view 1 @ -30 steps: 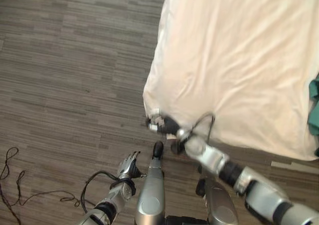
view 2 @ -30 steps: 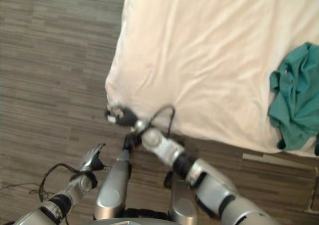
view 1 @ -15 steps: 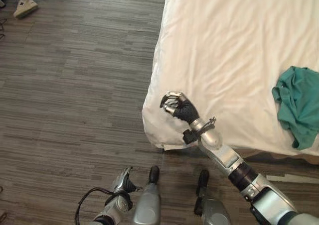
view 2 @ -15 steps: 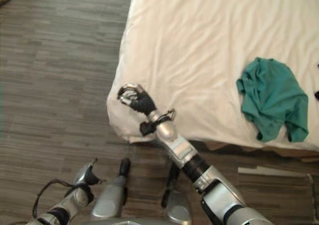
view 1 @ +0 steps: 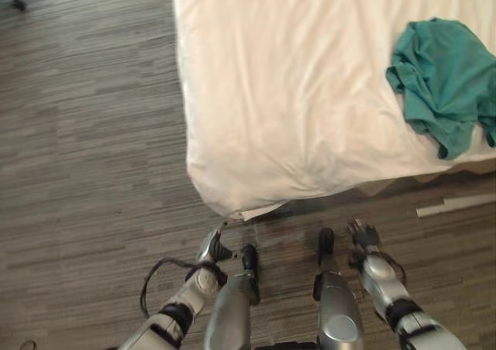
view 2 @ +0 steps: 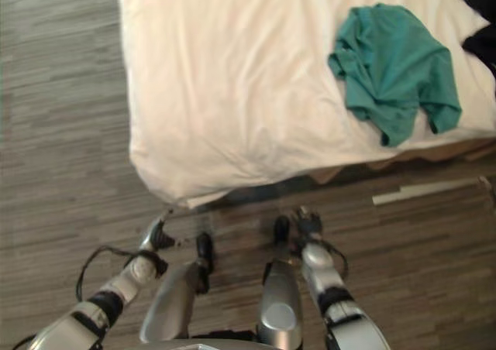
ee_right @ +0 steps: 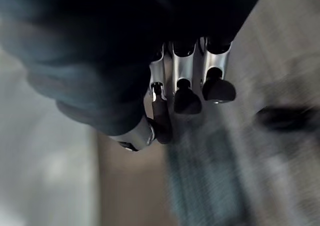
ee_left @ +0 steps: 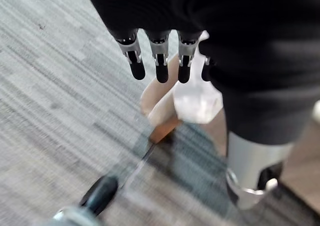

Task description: Tidy up the quilt and then pick up the clothes from the bed and put them into the laundry hamper.

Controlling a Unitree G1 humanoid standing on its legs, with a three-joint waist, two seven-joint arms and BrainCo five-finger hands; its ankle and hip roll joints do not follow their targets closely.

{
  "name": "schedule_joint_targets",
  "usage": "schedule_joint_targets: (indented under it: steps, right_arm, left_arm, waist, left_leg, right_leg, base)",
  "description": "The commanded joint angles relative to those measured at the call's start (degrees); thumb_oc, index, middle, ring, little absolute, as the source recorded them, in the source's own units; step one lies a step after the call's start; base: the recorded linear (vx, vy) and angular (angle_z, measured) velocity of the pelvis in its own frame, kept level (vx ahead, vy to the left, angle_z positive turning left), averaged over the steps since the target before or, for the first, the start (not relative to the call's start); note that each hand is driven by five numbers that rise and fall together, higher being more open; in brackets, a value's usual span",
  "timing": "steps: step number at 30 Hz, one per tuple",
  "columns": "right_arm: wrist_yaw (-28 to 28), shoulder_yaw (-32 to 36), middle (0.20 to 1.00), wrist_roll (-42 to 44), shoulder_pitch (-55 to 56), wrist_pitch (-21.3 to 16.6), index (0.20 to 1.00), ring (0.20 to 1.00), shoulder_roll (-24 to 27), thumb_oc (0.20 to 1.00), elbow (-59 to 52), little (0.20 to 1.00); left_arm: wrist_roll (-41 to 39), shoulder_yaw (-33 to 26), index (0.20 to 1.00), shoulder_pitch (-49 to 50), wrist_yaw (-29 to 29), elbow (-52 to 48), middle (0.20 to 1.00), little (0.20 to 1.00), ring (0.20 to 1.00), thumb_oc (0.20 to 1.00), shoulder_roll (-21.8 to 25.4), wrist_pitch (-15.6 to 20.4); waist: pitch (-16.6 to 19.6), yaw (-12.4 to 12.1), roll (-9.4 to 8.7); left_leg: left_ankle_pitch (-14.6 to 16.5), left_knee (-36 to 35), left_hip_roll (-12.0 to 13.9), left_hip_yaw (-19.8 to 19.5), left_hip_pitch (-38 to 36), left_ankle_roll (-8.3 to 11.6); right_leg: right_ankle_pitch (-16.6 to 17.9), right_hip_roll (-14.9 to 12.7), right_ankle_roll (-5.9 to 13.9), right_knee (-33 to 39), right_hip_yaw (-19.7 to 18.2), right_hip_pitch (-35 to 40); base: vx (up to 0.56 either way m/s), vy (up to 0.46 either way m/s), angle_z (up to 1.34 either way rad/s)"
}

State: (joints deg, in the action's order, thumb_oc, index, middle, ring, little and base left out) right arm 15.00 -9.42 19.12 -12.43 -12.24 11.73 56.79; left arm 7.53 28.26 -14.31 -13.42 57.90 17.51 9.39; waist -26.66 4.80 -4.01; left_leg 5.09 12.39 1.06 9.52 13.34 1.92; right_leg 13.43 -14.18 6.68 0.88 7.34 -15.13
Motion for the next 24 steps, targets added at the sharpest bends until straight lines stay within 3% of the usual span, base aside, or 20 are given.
schedule_joint_targets:
  steps: [1, 2, 3, 4, 5, 6, 7, 8, 9, 10, 11, 12, 13, 14, 16, 19, 22, 23, 24]
  right_arm:
    - [-2.0, -1.2, 0.2, 1.1, 1.3, 0.9, 0.2, 0.2, 0.6, 0.2, 0.7, 0.2]
    - [-2.7, -0.8, 0.2, 0.4, 3.5, 1.9, 0.2, 0.2, 0.2, 0.2, 3.6, 0.2]
    - [-2.7, -0.8, 0.2, 0.4, 3.6, 1.9, 0.2, 0.2, 0.2, 0.2, 3.6, 0.2]
    - [-3.5, -1.1, 1.0, -1.9, 4.6, 3.6, 1.0, 1.0, 0.2, 1.0, 6.3, 1.0]
    - [-4.0, -2.5, 1.0, -4.0, 4.8, 4.4, 1.0, 1.0, -0.1, 1.0, 7.5, 1.0]
    - [-3.9, -2.6, 1.0, -4.1, 5.0, 4.5, 1.0, 1.0, -0.2, 1.0, 7.5, 1.0]
    - [-5.2, -3.3, 1.0, -6.7, 5.8, 5.3, 1.0, 1.0, -0.2, 1.0, 10.2, 1.0]
    - [-5.2, -3.5, 1.0, -6.8, 5.9, 5.3, 1.0, 1.0, -0.2, 1.0, 10.2, 1.0]
    - [-5.9, -5.1, 1.0, -9.2, 6.0, 6.2, 1.0, 1.0, 0.0, 1.0, 11.7, 1.0]
    - [-6.3, -8.9, 1.0, -14.1, 6.6, 7.3, 1.0, 1.0, 0.0, 1.0, 14.0, 1.0]
    - [-6.2, -8.9, 1.0, -14.2, 6.6, 7.3, 1.0, 1.0, 0.0, 1.0, 14.0, 1.0]
    - [-6.2, -10.8, 1.0, -15.4, 6.4, 7.4, 1.0, 1.0, 0.5, 1.0, 13.5, 1.0]
    - [-5.9, -10.7, 1.0, -14.9, 6.3, 7.4, 1.0, 1.0, 0.4, 1.0, 13.2, 1.0]
    - [-5.9, -10.7, 1.0, -14.9, 6.3, 7.4, 1.0, 1.0, 0.4, 1.0, 13.2, 1.0]
    - [-5.1, -10.9, 1.0, -15.6, 6.3, 7.6, 1.0, 1.0, 1.0, 1.0, 13.7, 1.0]
    - [-4.7, -11.8, 1.0, -17.5, 6.4, 7.6, 1.0, 1.0, 1.7, 1.0, 14.4, 1.0]
    - [-4.8, -10.0, 1.0, -16.8, 6.8, 7.8, 1.0, 1.0, 2.2, 1.0, 14.3, 1.0]
    - [-4.5, -8.6, 1.0, -16.7, 8.0, 8.0, 1.0, 1.0, 1.8, 1.0, 13.8, 1.0]
    - [-4.5, -8.5, 1.0, -16.7, 8.0, 8.0, 1.0, 1.0, 1.8, 1.0, 13.8, 1.0]
  left_arm:
    - [2.1, -0.7, 1.0, 1.7, 0.9, 1.0, 1.0, 1.0, 1.0, 1.0, -1.0, -0.1]
    - [1.4, -2.1, 1.0, 3.3, 1.3, 1.4, 1.0, 1.0, 1.0, 1.0, -0.9, -0.5]
    - [1.4, -2.0, 1.0, 3.4, 1.3, 1.3, 1.0, 1.0, 1.0, 1.0, -0.9, -0.5]
    - [0.1, -4.1, 1.0, 4.1, 1.4, 2.4, 1.0, 1.0, 1.0, 1.0, -1.0, -0.8]
    - [-0.5, -5.1, 1.0, 5.3, 1.8, 3.4, 1.0, 1.0, 1.0, 1.0, -1.4, -1.3]
    - [-0.5, -5.1, 1.0, 5.4, 1.9, 3.4, 1.0, 1.0, 1.0, 1.0, -1.4, -1.2]
    - [-0.4, -6.5, 1.0, 7.1, 2.9, 5.4, 1.0, 1.0, 1.0, 1.0, -1.9, -1.8]
    - [-0.3, -6.6, 1.0, 7.2, 2.9, 5.4, 1.0, 1.0, 1.0, 1.0, -1.9, -1.7]
    - [-1.8, -7.6, 1.0, 7.2, 3.8, 6.4, 1.0, 1.0, 1.0, 1.0, -2.4, -1.4]
    - [-3.1, -8.1, 1.0, 6.9, 3.1, 6.9, 1.0, 1.0, 1.0, 1.0, -3.4, -1.1]
    - [-3.1, -8.1, 1.0, 6.9, 3.1, 7.0, 1.0, 1.0, 1.0, 1.0, -3.5, -1.1]
    - [-4.4, -8.0, 1.0, 6.2, 2.3, 7.8, 1.0, 1.0, 1.0, 1.0, -4.7, -0.9]
    - [-6.3, -8.4, 1.0, 5.4, 1.4, 8.4, 1.0, 1.0, 1.0, 1.0, -5.1, -0.7]
    - [-6.3, -8.4, 1.0, 5.4, 1.4, 8.4, 1.0, 1.0, 1.0, 1.0, -5.1, -0.7]
    - [-9.0, -7.8, 1.0, 2.9, -0.3, 8.9, 1.0, 1.0, 1.0, 1.0, -7.3, -0.3]
    - [-8.1, -5.6, 1.0, 0.7, 0.4, 8.3, 1.0, 1.0, 1.0, 1.0, -7.6, -0.1]
    - [-7.4, -5.4, 1.0, 0.5, 1.4, 9.6, 1.0, 1.0, 1.0, 1.0, -7.8, -0.4]
    - [-6.3, -5.2, 1.0, 0.8, 1.5, 9.9, 1.0, 1.0, 1.0, 1.0, -7.5, -1.2]
    - [-6.3, -5.2, 1.0, 0.8, 1.5, 9.9, 1.0, 1.0, 1.0, 1.0, -7.5, -1.2]
  waist:
    - [1.7, -1.6, 2.25]
    - [3.4, -2.1, 2.43]
    - [3.2, -2.2, 2.17]
    - [5.4, -3.4, 2.08]
    - [6.7, -5.3, 1.9]
    - [6.7, -5.5, 1.86]
    - [8.8, -5.0, 0.99]
    - [8.8, -5.1, 1.09]
    - [9.8, -4.9, 0.6]
    - [10.0, -6.5, -0.15]
    - [9.9, -6.6, 0.1]
    - [10.0, -7.7, -1.56]
    - [10.2, -8.7, -2.67]
    - [10.2, -8.7, -2.7]
    - [10.1, -11.0, -2.9]
    - [10.9, -11.9, -1.45]
    - [11.6, -11.4, -0.65]
    - [12.4, -11.4, -0.54]
    - [12.5, -11.4, -0.56]
  left_leg:
    - [1.6, -2.7, 5.7, 1.7, -3.1, 2.07]
    - [1.9, -2.6, 7.9, 5.3, -4.4, 2.04]
    - [0.6, -2.6, 7.7, 6.2, -4.0, 1.68]
    - [0.5, -3.3, 9.7, 9.6, -5.4, 2.08]
    - [-0.2, -4.1, 10.7, 12.9, -7.0, 2.61]
    - [-0.3, -4.4, 10.8, 13.2, -7.5, 2.7]
    - [-1.4, -4.3, 12.4, 13.9, -9.6, 3.59]
    - [-1.4, -4.3, 12.6, 14.2, -9.7, 3.74]
    - [-1.6, -3.2, 13.7, 14.7, -10.3, 4.29]
    - [-6.1, 4.3, 17.4, 10.1, -9.9, 6.24]
    - [-6.1, 4.7, 18.0, 9.9, -9.8, 6.72]
    - [-7.3, 6.9, 14.5, -0.2, -8.6, 5.45]
    - [-4.1, 7.6, 9.0, -7.5, -8.0, 4.7]
    - [-4.2, 7.5, 9.0, -7.5, -8.0, 4.69]
    - [2.5, 4.4, -0.8, -20.8, -7.4, 3.55]
    - [-0.7, -3.9, -5.6, -27.4, -7.4, 2.54]
    - [-2.0, -8.0, -4.7, -25.2, -8.9, 1.95]
    - [-1.5, -9.7, -4.4, -23.3, -11.9, 0.96]
    - [-1.7, -9.8, -4.4, -23.3, -11.8, 0.94]
  right_leg:
    - [-11.5, -5.5, 4.45, -10.4, 12.8, 1.4]
    - [-14.6, -5.3, 3.67, -14.0, 17.7, 3.5]
    - [-13.6, -5.7, 2.91, -13.7, 18.3, 3.1]
    - [-15.0, -6.4, 3.3, -15.7, 23.3, 6.2]
    - [-14.8, -6.6, 3.46, -15.7, 26.6, 8.3]
    - [-14.7, -6.5, 3.49, -15.5, 26.4, 8.5]
    - [-14.8, -3.7, 3.12, -11.9, 24.5, 9.7]
    - [-14.7, -3.5, 3.04, -11.6, 24.3, 9.7]
    - [-15.2, -1.4, 3.09, -8.4, 22.9, 10.7]
    - [-15.8, 3.2, 1.22, -2.8, 19.2, 14.0]
    - [-15.8, 3.9, 0.9, -2.4, 19.2, 14.3]
    - [-14.6, 5.6, -0.43, 0.9, 14.9, 15.2]
    - [-14.4, 6.0, -0.21, 1.7, 11.7, 15.6]
    - [-14.4, 6.0, -0.2, 1.7, 11.8, 15.6]
    - [-15.3, 8.2, 0.35, 2.3, 2.8, 16.6]
    - [-15.8, 10.5, 0.08, 2.3, -2.9, 17.8]
    - [-17.1, 12.3, -0.55, 1.2, -4.4, 18.6]
    - [-18.2, 11.9, 0.37, -4.7, -1.0, 18.1]
    - [-18.1, 11.8, 0.41, -4.7, -1.0, 17.9]
  base:
    - [0.01, 0.049, -1.51]
    - [-0.06, 0.049, -1.71]
    - [-0.03, -0.025, -2.2]
    - [-0.03, -0.148, -1.62]
    - [0.05, -0.149, -1.38]
    - [0.16, -0.253, -1.59]
    - [0.13, -0.191, -2.22]
    - [0.18, -0.285, -2.2]
    - [0.18, -0.283, -1.55]
    - [0.18, -0.301, -1.3]
    - [0.13, -0.233, -1.5]
    - [0.07, -0.077, -1.81]
    - [0.07, -0.054, -2.0]
    - [0.14, -0.03, -2.23]
    - [0.22, 0.052, -2.14]
    - [0.23, 0.088, -2.84]
    - [0.15, 0.03, -2.24]
    - [0.12, 0.069, -0.95]
    - [0.15, 0.12, -1.03]
